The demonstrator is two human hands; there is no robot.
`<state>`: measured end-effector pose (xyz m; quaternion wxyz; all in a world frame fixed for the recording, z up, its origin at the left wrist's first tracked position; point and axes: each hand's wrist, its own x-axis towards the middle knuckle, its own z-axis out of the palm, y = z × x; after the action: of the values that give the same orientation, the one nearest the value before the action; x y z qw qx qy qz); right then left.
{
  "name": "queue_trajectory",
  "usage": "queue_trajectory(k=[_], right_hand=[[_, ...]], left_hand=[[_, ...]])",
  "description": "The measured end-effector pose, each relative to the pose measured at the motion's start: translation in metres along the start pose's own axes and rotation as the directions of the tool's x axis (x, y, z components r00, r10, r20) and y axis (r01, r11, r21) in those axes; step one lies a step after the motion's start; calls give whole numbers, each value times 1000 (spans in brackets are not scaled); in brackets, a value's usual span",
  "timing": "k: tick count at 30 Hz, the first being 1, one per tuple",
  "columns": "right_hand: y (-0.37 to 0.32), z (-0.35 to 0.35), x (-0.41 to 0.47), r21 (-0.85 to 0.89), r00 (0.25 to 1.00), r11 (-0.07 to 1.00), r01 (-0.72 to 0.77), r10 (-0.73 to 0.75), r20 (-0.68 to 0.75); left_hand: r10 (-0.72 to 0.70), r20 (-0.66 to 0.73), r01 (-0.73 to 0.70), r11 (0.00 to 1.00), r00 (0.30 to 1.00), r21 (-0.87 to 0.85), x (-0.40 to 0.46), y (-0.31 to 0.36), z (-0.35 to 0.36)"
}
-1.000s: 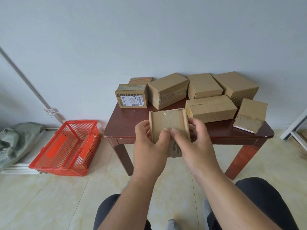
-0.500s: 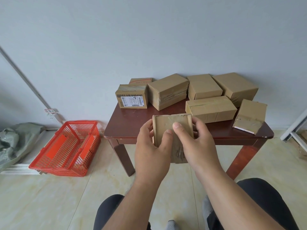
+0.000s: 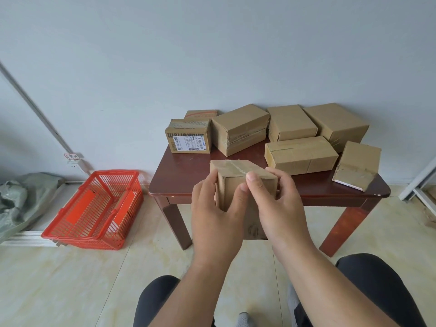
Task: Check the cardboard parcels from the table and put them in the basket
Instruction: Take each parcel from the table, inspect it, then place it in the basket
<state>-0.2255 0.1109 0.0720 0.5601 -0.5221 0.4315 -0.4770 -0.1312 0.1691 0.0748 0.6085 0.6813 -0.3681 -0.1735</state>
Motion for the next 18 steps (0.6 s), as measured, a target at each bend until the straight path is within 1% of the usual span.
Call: queue_trajectory(k=[3, 5, 8, 11, 14, 18], right_hand=[[-3, -1, -1, 61, 996, 995, -83, 81, 26], [-5, -2, -2, 93, 995, 991, -94, 89, 51], [-1, -1, -3, 88, 992, 990, -110, 103, 78], [2, -1, -6, 76, 987, 988, -134, 126, 98], [5, 0, -7, 54, 985, 988, -141, 135, 104], [3, 1, -4, 52, 983, 985, -162, 156, 100]], left_hand=[[15, 8, -15, 1000, 1000, 11, 0, -3, 0], [-52, 16, 53, 998, 999, -33, 0, -3, 0], [-183, 61, 187, 981, 981, -61, 0, -1, -2], [-243, 117, 253, 965, 963, -75, 1, 4, -2], [-253, 142, 268, 959, 957, -95, 1, 5, -2], [-236, 111, 250, 959, 965, -134, 1, 2, 0]])
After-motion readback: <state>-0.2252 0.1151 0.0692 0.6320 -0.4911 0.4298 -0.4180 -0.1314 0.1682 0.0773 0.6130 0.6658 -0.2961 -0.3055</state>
